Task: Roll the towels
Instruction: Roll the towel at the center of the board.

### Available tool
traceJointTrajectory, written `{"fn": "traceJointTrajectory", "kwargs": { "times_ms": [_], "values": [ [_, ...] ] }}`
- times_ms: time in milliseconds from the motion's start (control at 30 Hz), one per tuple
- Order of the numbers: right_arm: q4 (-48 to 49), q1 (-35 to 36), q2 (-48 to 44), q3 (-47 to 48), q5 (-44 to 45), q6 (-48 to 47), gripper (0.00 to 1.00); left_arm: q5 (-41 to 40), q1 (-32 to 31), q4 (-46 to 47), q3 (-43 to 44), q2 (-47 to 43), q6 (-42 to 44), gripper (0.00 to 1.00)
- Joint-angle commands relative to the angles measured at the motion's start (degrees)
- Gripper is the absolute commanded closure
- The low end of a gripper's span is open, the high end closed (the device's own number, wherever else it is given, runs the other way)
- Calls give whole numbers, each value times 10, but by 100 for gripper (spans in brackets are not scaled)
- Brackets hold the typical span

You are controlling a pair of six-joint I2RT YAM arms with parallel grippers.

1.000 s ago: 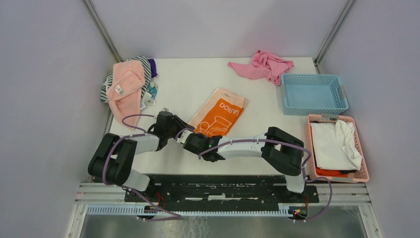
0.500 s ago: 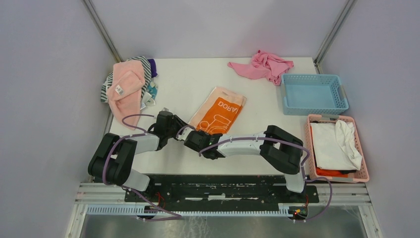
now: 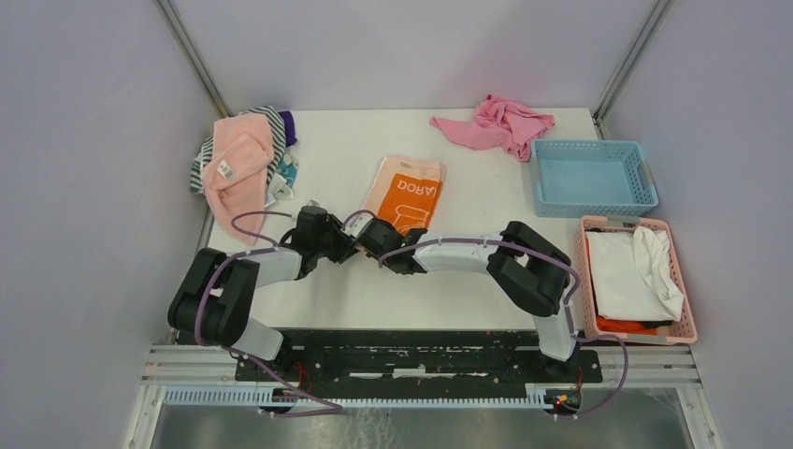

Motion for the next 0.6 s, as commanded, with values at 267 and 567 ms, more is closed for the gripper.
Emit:
{"fn": "traceJointTrajectory", "kwargs": {
  "times_ms": [267,567],
  "values": [
    [-120,-15,5,11,-329,41,99,-72,2,-177,1,-50,85,53],
    [-2,-53,-59,-17,-558,229,99,-123,2,-327,0,-250,109,29]
  ]
}}
